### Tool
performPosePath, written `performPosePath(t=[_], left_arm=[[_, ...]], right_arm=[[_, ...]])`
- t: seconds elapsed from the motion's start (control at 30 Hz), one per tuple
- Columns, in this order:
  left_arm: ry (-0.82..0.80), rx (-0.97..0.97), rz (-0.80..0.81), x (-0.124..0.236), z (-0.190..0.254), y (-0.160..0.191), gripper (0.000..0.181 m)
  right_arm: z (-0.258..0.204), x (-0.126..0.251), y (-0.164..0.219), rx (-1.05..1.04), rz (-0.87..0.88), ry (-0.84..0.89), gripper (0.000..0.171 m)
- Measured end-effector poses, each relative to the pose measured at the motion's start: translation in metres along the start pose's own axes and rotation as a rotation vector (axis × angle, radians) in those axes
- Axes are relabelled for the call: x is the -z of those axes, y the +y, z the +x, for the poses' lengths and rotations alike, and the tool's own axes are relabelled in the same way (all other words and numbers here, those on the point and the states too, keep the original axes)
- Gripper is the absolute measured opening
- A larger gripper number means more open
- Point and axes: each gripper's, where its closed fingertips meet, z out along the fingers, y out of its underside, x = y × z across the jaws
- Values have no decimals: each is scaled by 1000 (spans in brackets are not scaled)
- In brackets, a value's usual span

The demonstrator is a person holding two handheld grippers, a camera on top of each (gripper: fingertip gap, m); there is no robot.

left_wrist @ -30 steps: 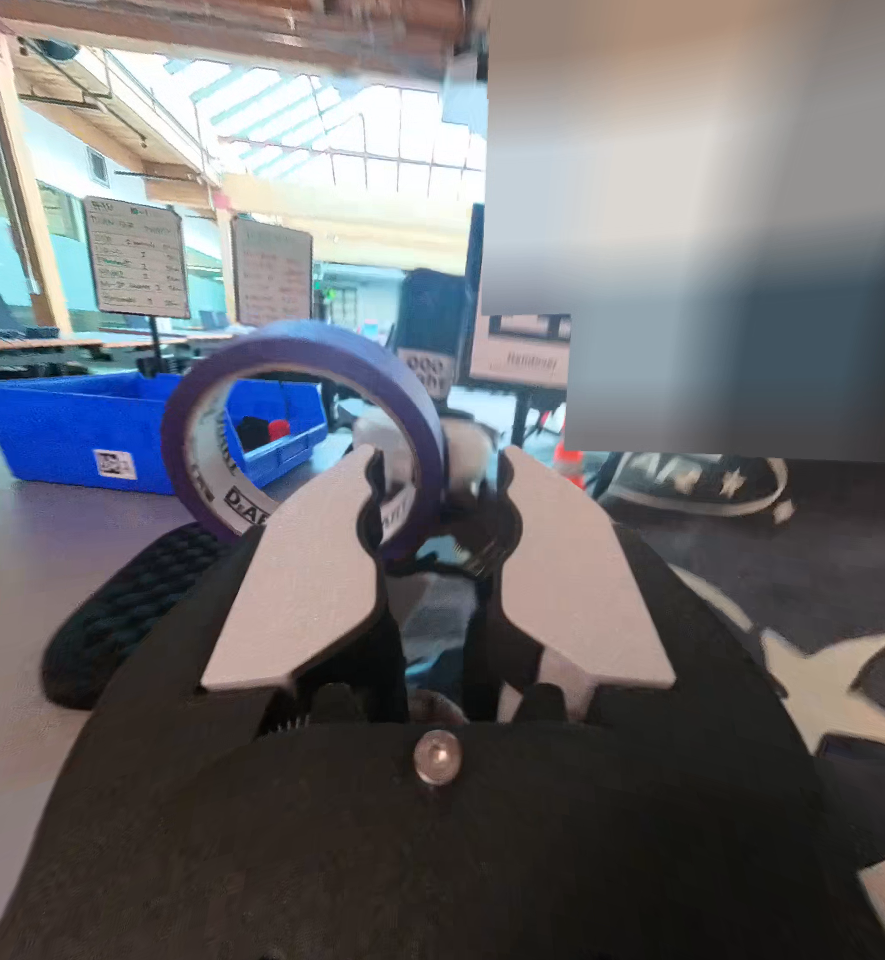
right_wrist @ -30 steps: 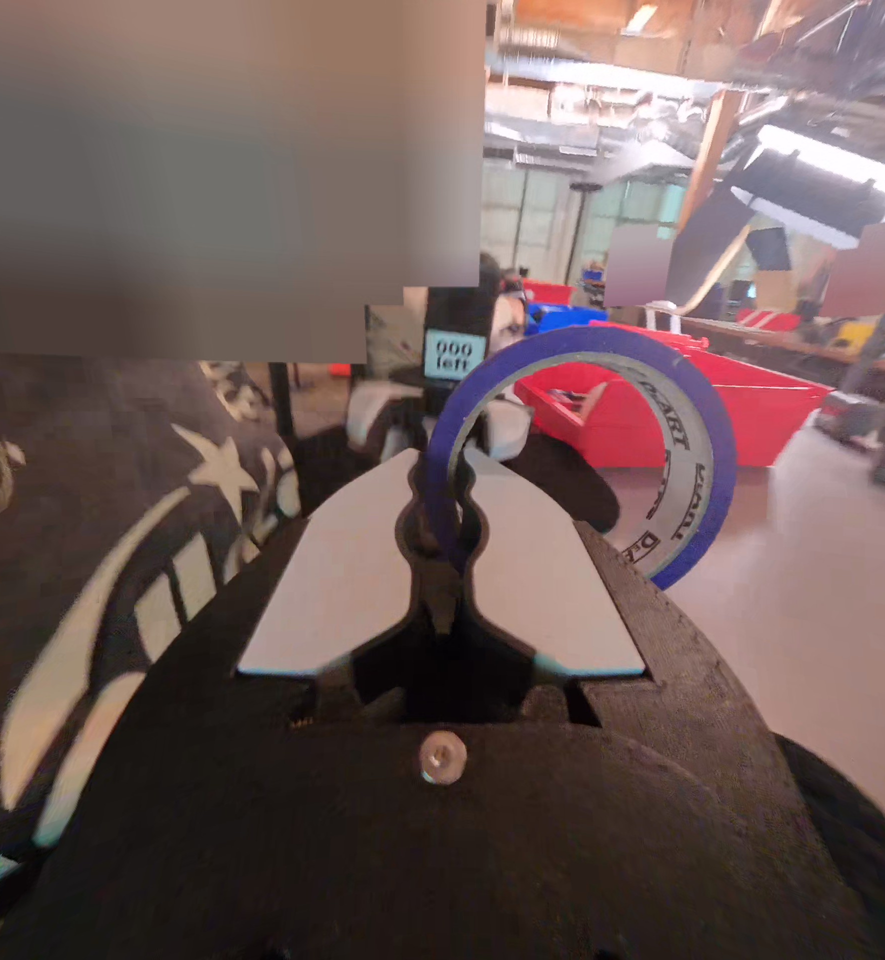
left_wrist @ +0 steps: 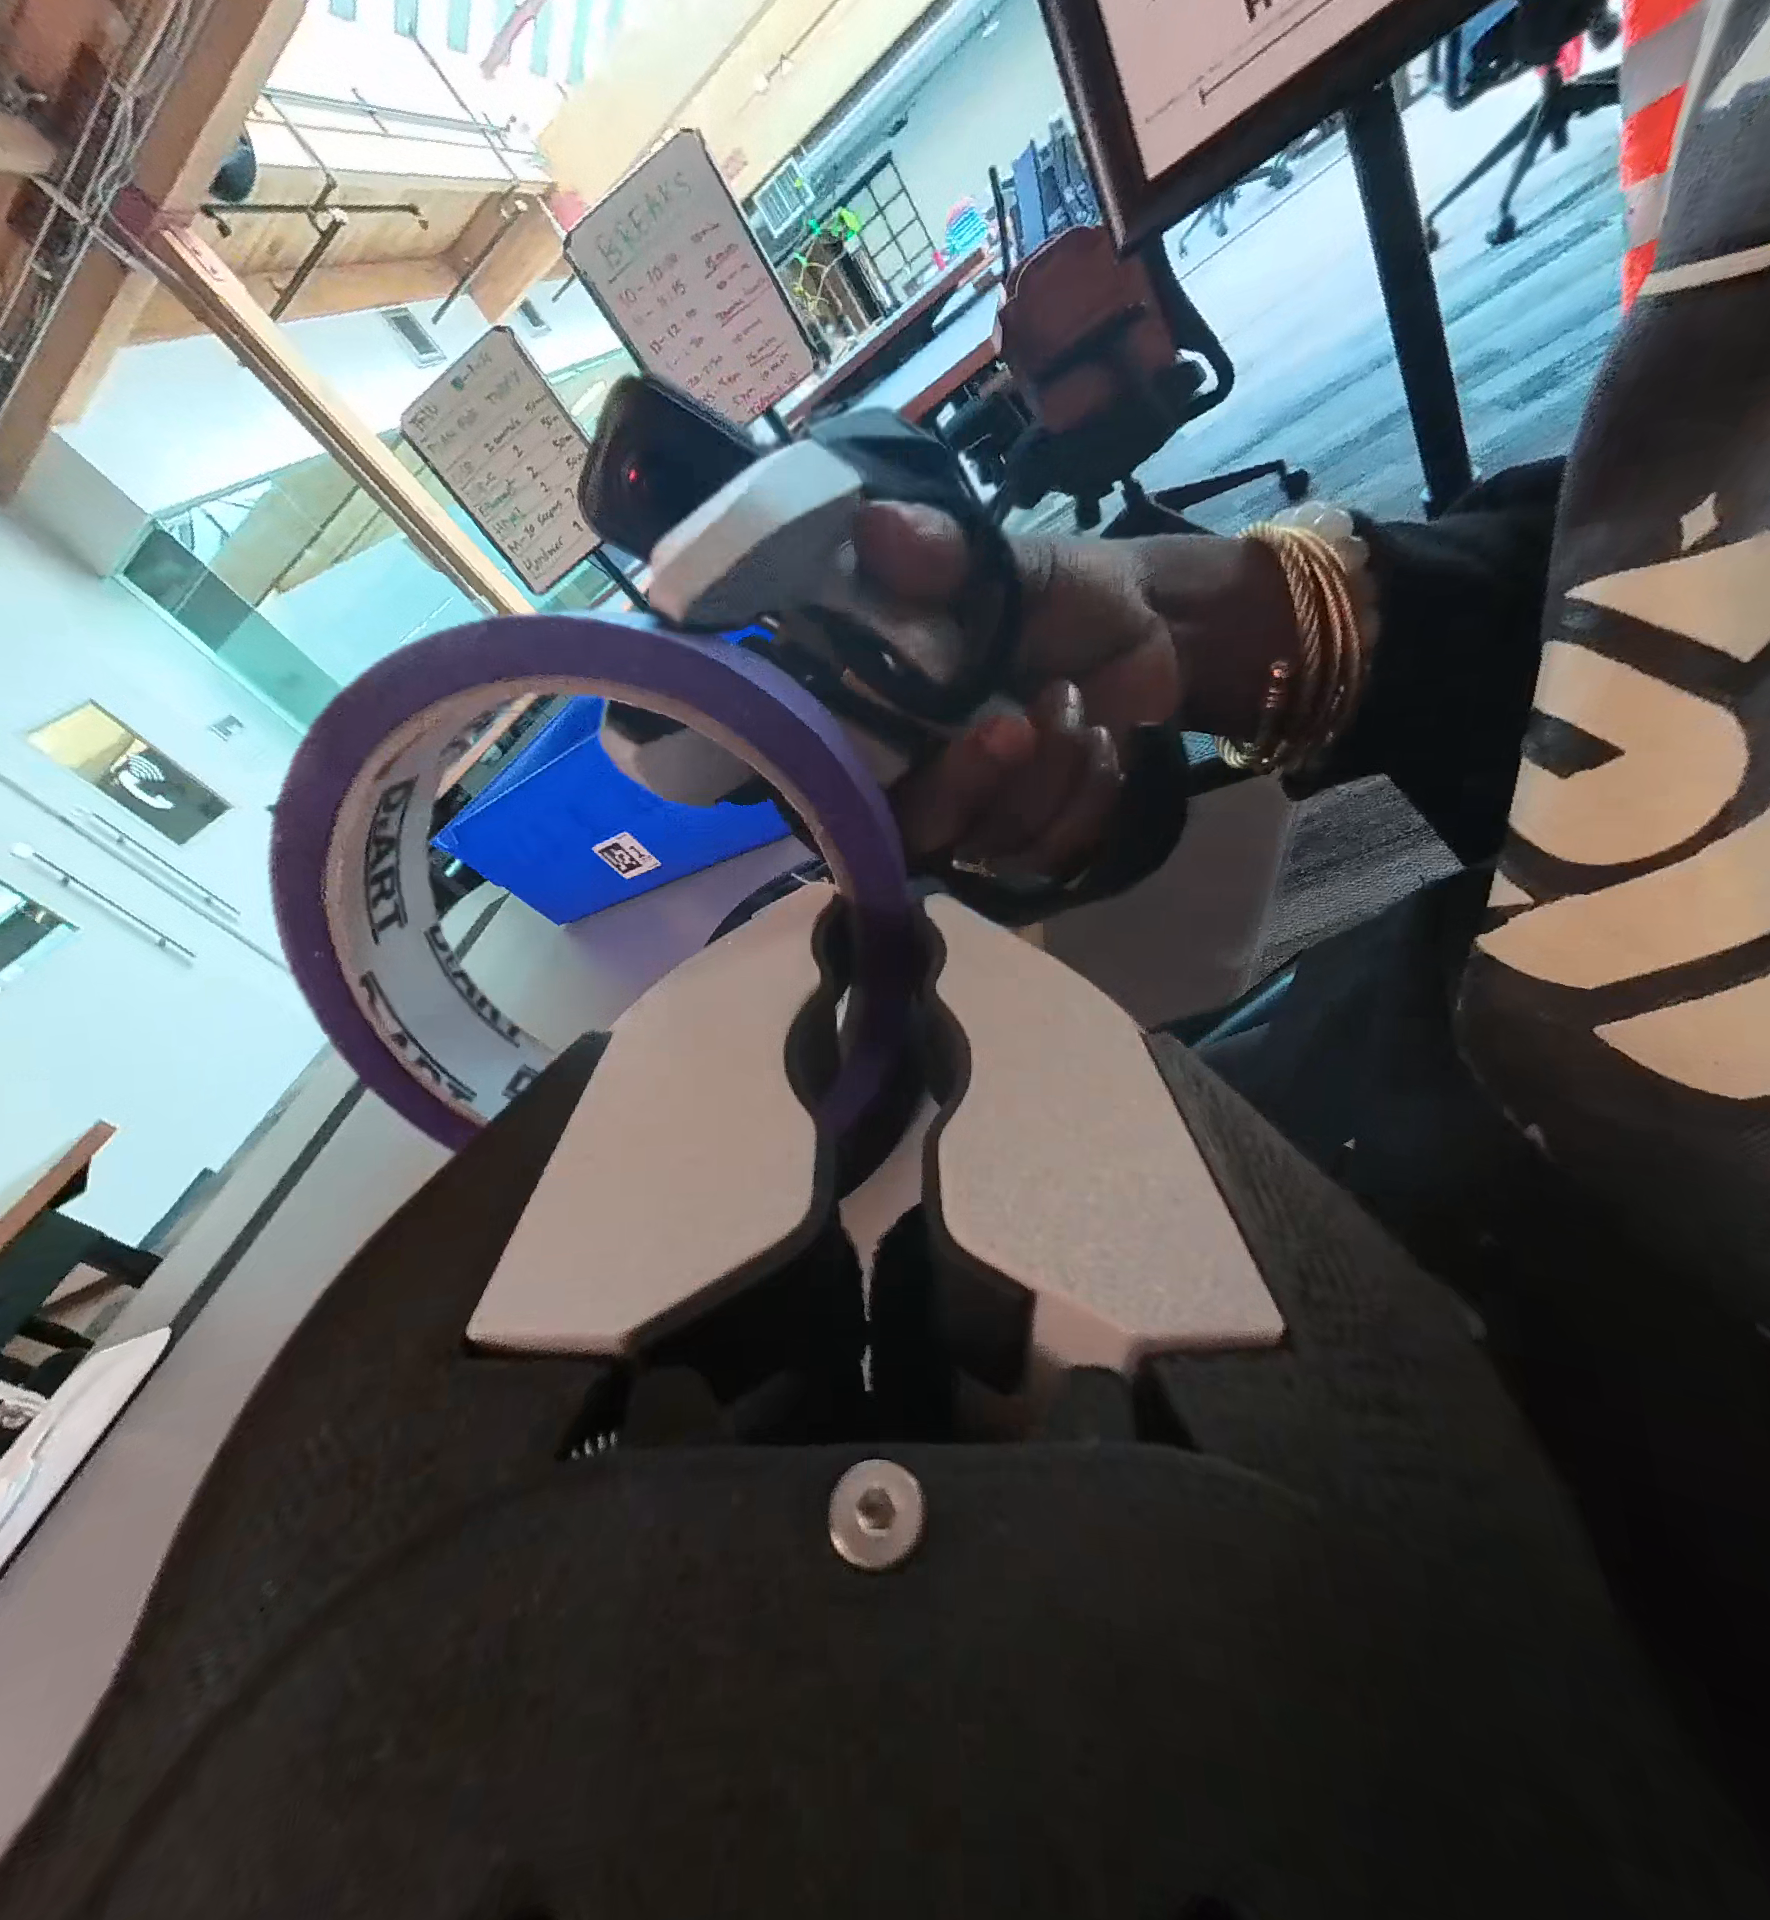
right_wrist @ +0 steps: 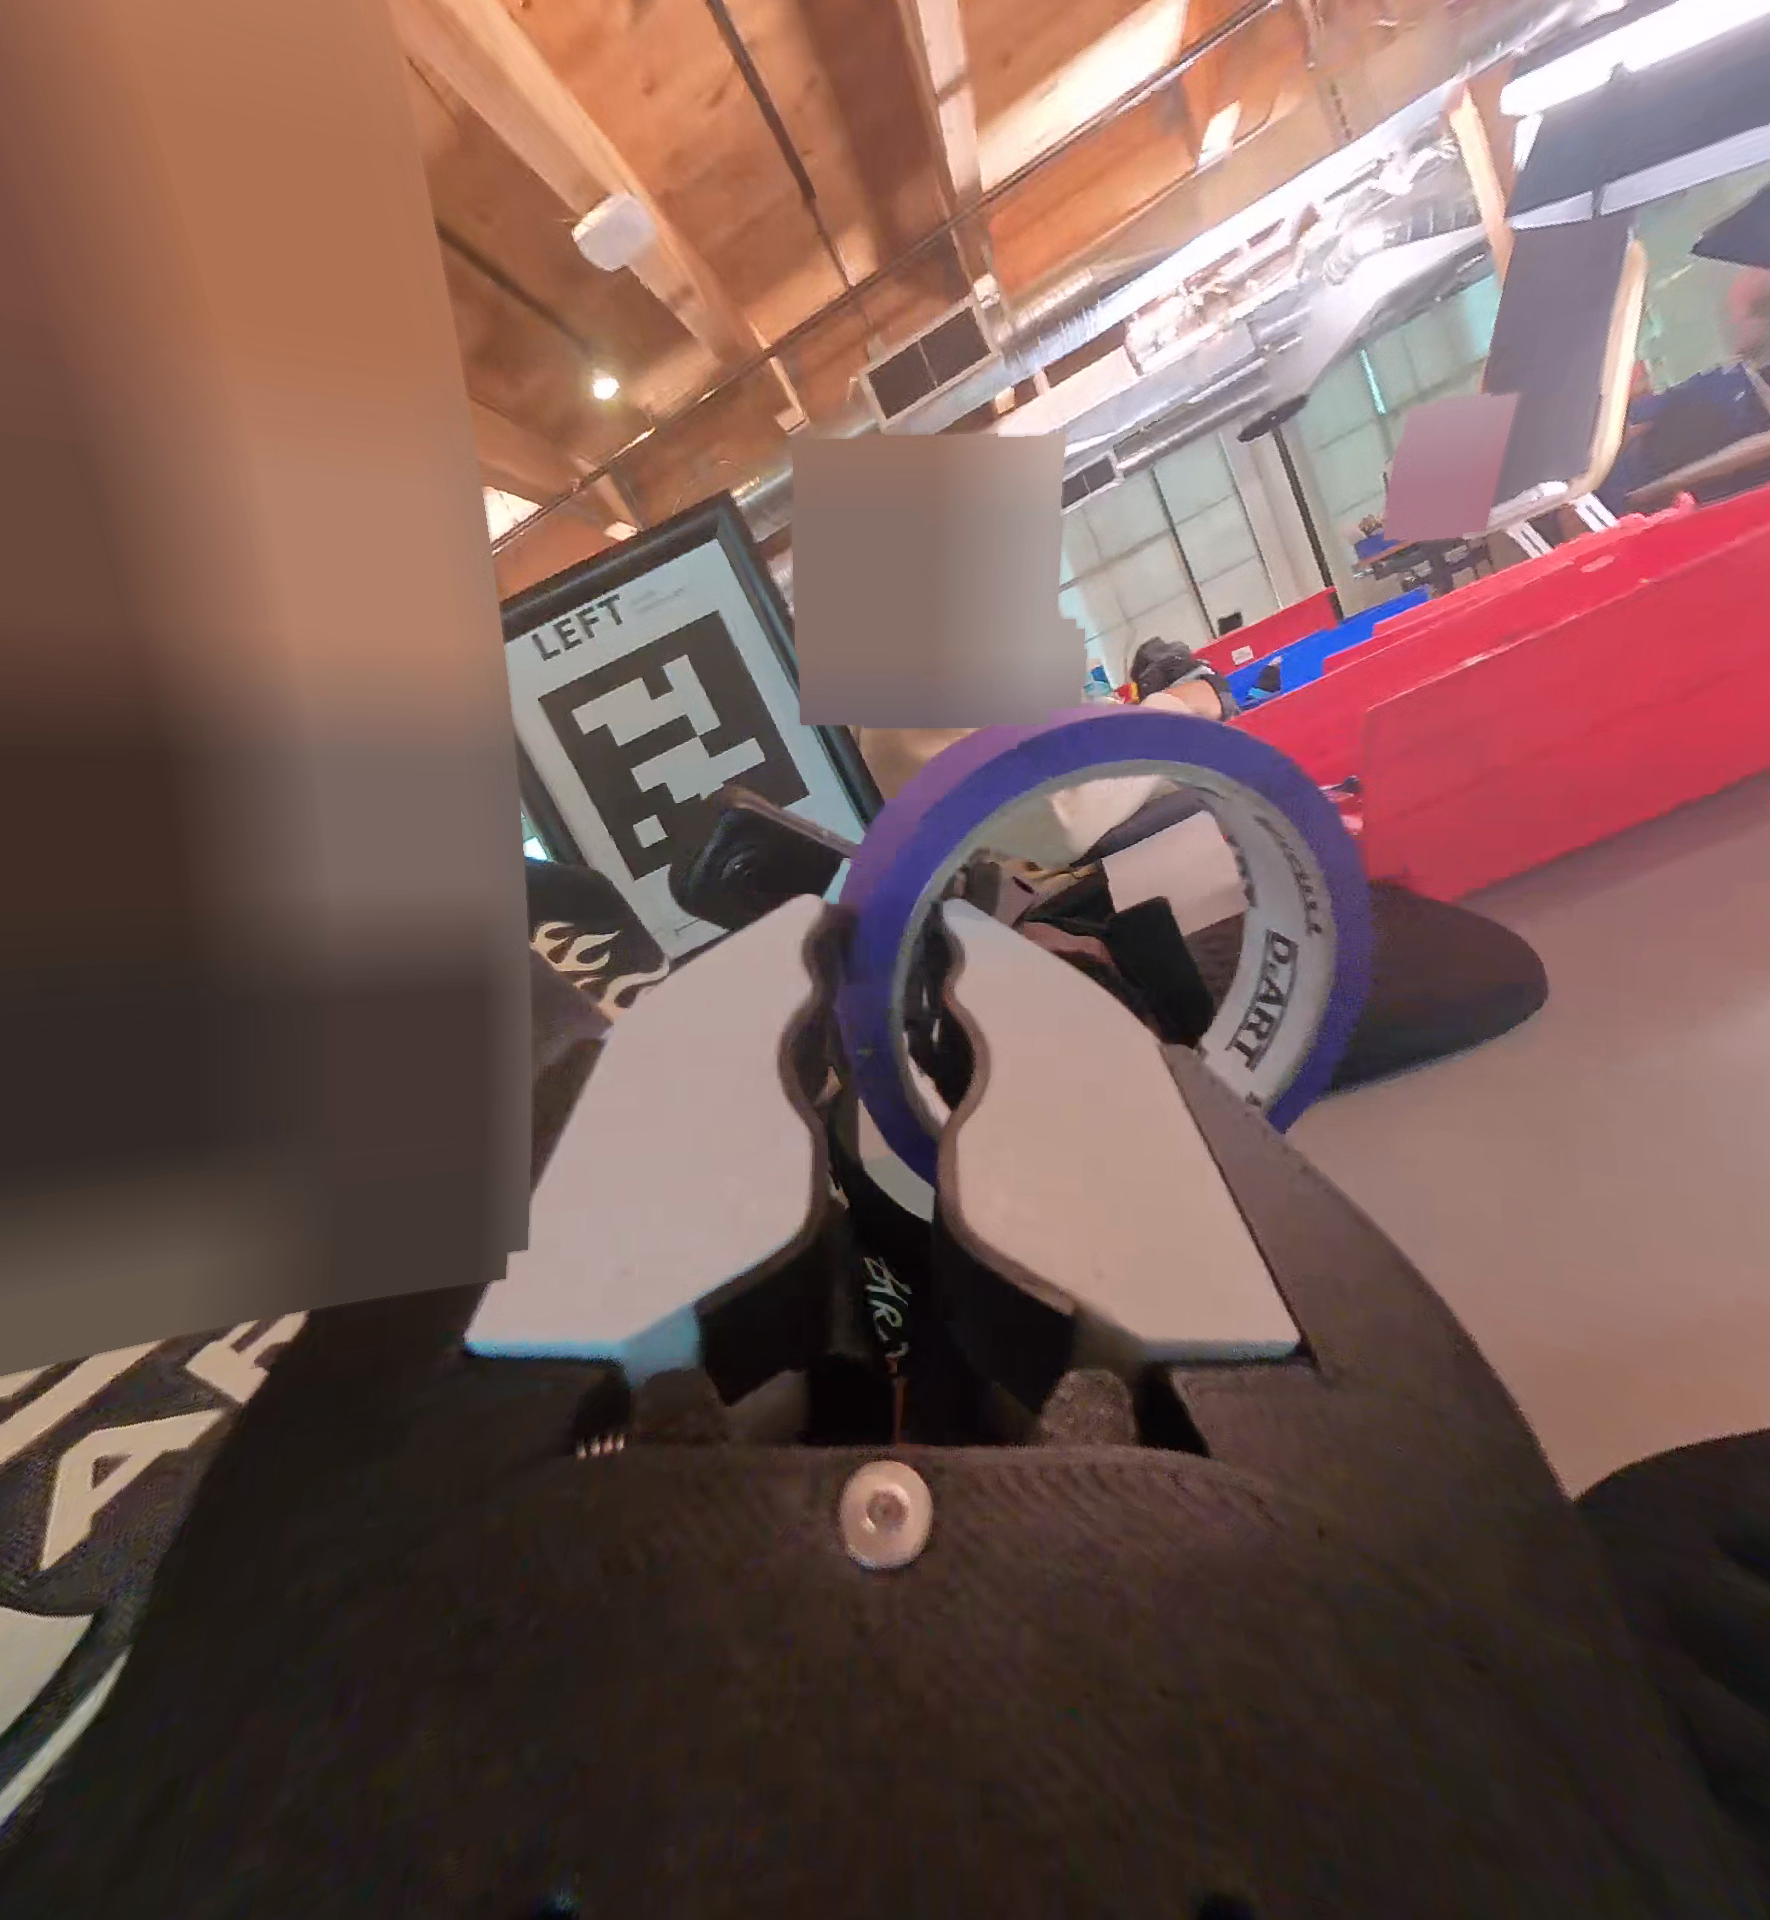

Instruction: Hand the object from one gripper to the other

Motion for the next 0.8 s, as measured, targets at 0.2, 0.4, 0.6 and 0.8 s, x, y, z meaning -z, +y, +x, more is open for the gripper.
performPosePath(t=[0.2,0.4,0.6,0.8], left_arm=[[6,238,134,7,-8,-13,24],[200,825,420,33,-28,-44,34],[317,1078,519,37,-34,-49,18],[243,853,467,34,-27,-46,12]], right_arm=[[-6,-2,8,250,-61,17,11],[5,-1,37,688,-347,163,11],[6,-6,50,939,-457,179,11],[5,-5,34,755,-326,192,27]])
